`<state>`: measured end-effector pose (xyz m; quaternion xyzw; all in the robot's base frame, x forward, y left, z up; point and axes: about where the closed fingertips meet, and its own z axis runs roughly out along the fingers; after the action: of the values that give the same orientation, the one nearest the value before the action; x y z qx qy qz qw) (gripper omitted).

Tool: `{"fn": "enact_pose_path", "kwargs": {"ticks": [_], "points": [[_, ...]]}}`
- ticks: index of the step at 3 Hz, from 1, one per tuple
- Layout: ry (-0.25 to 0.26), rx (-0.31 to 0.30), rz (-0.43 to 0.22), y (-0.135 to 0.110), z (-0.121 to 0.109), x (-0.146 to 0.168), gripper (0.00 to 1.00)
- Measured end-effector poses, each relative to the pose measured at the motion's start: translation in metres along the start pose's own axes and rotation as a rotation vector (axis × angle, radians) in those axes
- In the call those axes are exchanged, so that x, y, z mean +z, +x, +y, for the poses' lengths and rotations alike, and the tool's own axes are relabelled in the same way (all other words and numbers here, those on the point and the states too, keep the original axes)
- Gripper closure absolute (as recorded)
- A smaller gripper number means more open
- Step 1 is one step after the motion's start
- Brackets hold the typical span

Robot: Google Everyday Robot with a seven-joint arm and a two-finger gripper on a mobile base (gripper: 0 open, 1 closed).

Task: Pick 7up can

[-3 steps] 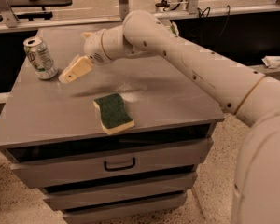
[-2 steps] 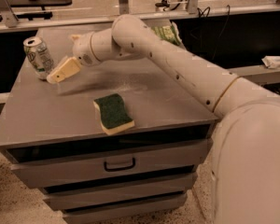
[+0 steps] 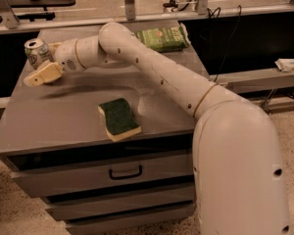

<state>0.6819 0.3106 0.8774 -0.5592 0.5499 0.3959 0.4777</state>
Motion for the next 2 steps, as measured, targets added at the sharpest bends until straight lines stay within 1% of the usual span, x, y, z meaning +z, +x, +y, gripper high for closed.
{"fn": "enact_pose_path", "kwargs": {"ticks": [1,2], "points": [[-0.014,0.006,-0.024,-0.0048,0.0069,0.0170,0.38],[-0.009,0.013,-0.035,-0.0051,0.0078,0.0184,0.61]]}}
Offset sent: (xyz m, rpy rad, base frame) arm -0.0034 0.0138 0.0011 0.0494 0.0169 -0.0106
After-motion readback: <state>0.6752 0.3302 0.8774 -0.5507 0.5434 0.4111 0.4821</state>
